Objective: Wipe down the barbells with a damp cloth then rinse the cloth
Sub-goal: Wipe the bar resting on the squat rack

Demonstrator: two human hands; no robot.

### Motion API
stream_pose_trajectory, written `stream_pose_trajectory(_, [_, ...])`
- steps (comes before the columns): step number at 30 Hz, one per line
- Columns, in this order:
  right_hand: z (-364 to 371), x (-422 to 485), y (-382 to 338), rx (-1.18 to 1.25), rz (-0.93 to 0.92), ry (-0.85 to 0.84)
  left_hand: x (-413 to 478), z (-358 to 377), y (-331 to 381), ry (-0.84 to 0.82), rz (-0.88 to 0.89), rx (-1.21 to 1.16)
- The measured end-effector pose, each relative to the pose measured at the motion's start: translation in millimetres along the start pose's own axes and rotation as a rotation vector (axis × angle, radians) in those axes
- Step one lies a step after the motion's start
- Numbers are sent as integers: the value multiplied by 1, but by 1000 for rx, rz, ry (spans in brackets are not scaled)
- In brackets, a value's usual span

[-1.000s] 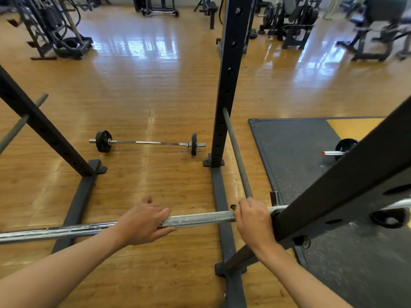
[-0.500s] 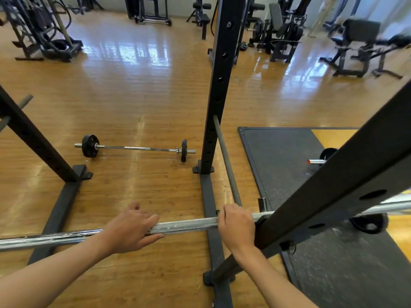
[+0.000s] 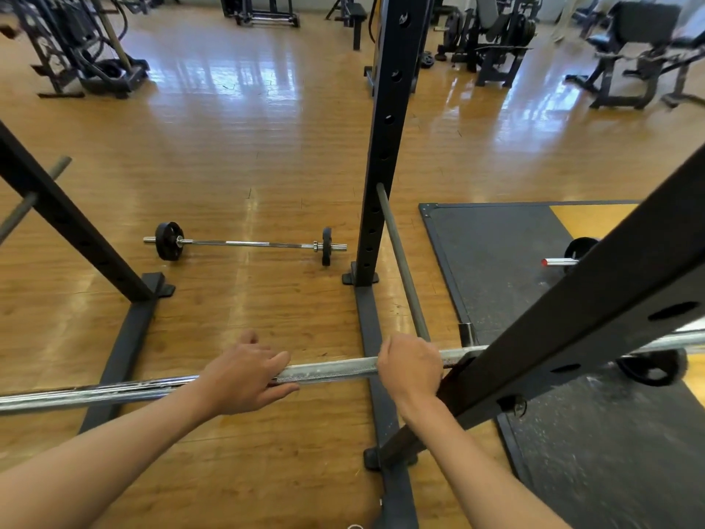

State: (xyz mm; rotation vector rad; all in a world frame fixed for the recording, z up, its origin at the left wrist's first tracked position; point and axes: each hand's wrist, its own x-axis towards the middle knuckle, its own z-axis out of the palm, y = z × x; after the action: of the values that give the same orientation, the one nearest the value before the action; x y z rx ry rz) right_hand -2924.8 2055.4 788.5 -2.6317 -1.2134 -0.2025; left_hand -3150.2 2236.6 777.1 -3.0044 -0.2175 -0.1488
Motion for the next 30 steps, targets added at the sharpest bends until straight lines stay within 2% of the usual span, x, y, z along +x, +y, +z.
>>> stream_pose_trajectory(3, [5, -18, -28, 47, -200, -37, 0, -3, 0, 7, 9, 2])
stream_pose_trajectory(5, [4, -23, -18, 132, -308, -22, -1, -5, 0, 9, 5, 1])
stream_pose_trajectory(7, [6, -22, 9, 97, -356, 20, -1, -6, -1, -2, 7, -5])
stream_pose_trajectory(10, [2, -13, 42, 22, -203, 23, -1, -4, 0, -2, 5, 0])
stream_pose_trajectory(14, [2, -3, 20, 0, 25, 69, 0, -4, 0, 26, 13, 24])
stream_pose_trajectory(17, [3, -12, 0, 54, -115, 26, 0, -5, 1, 36, 21, 30])
stream_pose_trajectory(19, [1, -20, 7, 135, -262, -14, 0, -5, 0, 38, 27, 30])
stream_pose_trajectory(21, [-3, -17, 26, 89, -352, -44, 0, -4, 0, 59, 31, 42])
stream_pose_trajectory(22, [-4, -12, 34, 47, -332, -45, 0, -4, 0, 63, 29, 47])
stream_pose_trajectory(25, [-5, 5, 26, 23, -36, -73, 0, -3, 1, 56, 27, 57])
stream_pose_trajectory(26, [-5, 3, 13, 22, -8, -68, 0, -3, 1, 51, 23, 57])
stream_pose_trajectory(30, [-1, -23, -8, 171, -280, -33, 1, -6, 1, 37, 12, 41])
